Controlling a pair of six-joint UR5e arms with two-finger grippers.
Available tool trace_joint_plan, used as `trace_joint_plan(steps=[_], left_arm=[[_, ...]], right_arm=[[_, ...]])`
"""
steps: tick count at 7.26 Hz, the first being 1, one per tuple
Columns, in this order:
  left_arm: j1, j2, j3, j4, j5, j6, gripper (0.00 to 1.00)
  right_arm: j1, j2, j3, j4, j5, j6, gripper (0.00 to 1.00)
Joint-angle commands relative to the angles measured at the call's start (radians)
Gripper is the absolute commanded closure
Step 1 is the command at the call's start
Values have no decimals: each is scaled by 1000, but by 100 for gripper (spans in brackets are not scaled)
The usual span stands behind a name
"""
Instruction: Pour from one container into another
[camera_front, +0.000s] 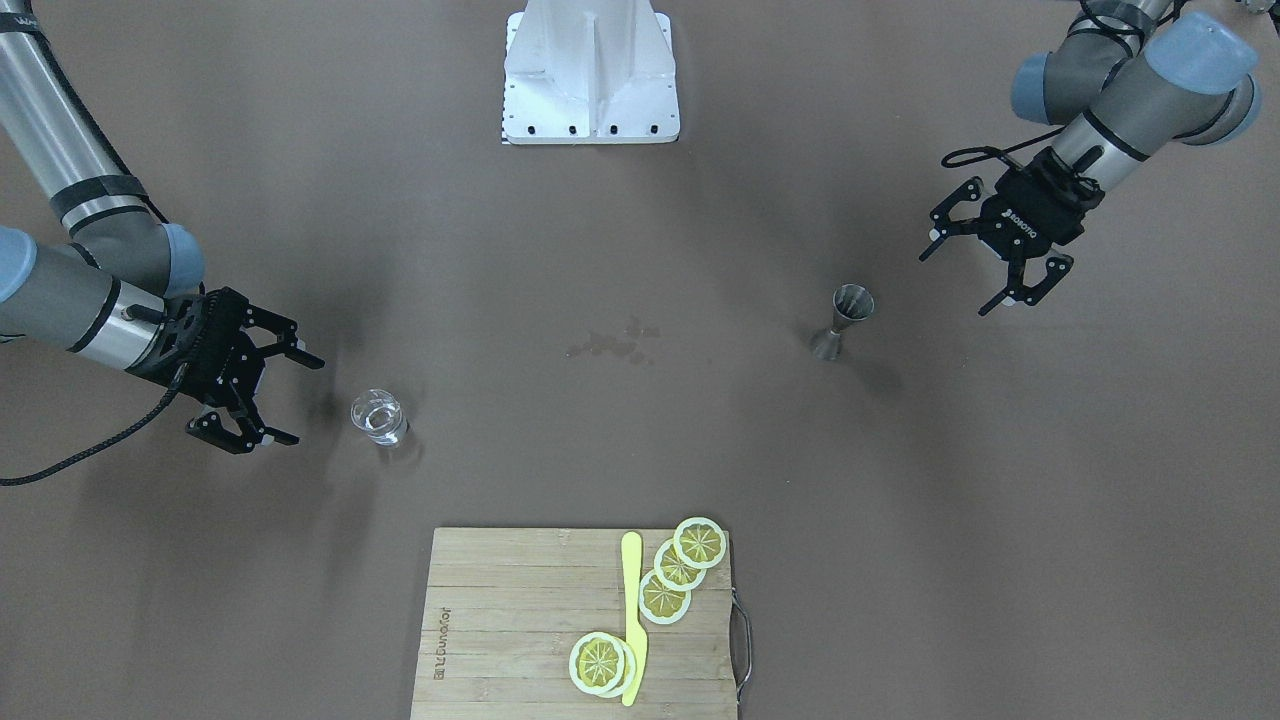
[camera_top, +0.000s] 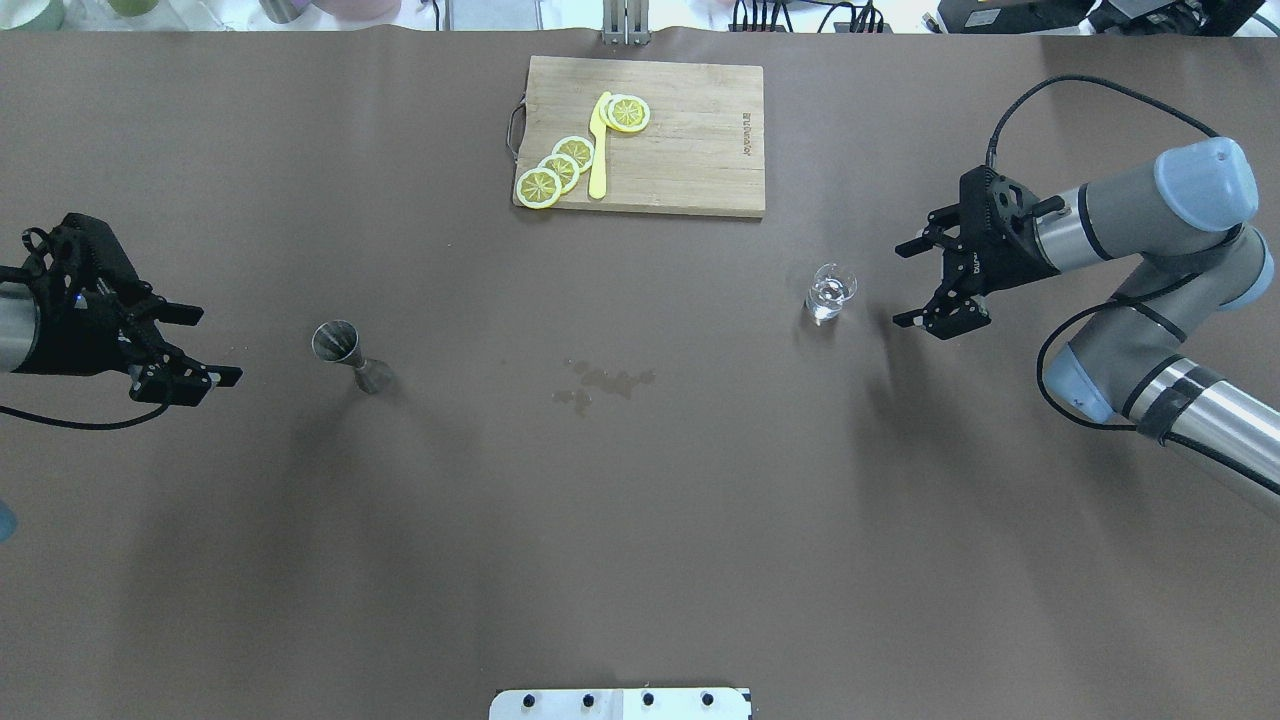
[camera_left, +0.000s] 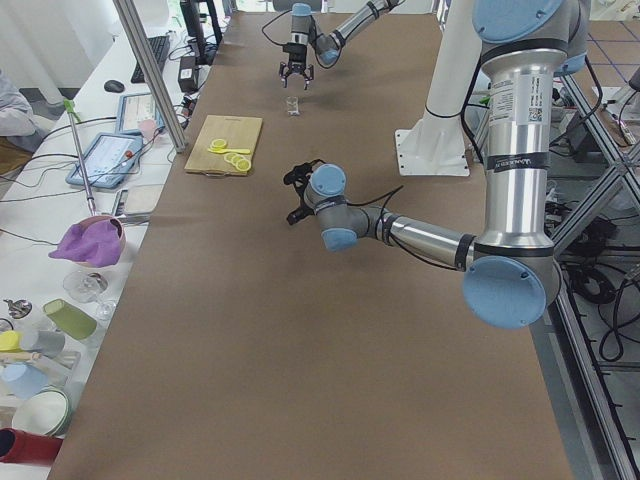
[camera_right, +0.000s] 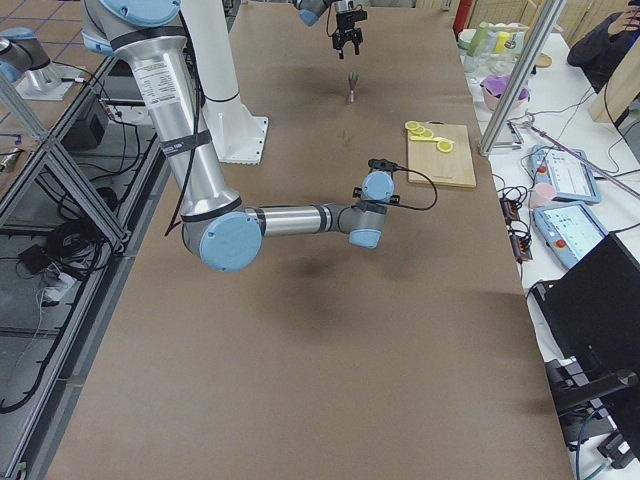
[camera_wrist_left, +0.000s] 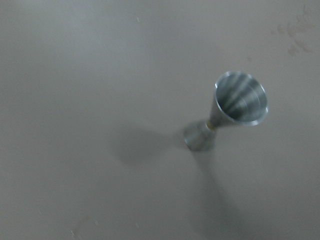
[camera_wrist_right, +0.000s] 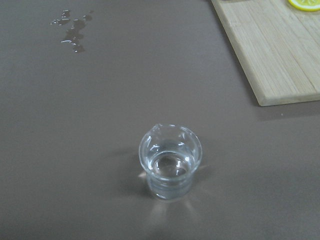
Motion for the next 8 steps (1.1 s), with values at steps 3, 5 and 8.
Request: trace_joint_plan(steps=[3,5,8], left_arm=[[378,165,-9,-317,603,-98,3],[584,201,-42,-373,938,-152,3],[897,224,-49,-405,1420,-281,3]], right_arm=[[-52,46,-92,151,-79,-1,0],[-50,57,-119,168,-87,7,1],[-52,103,-174,192,-90,5,2]])
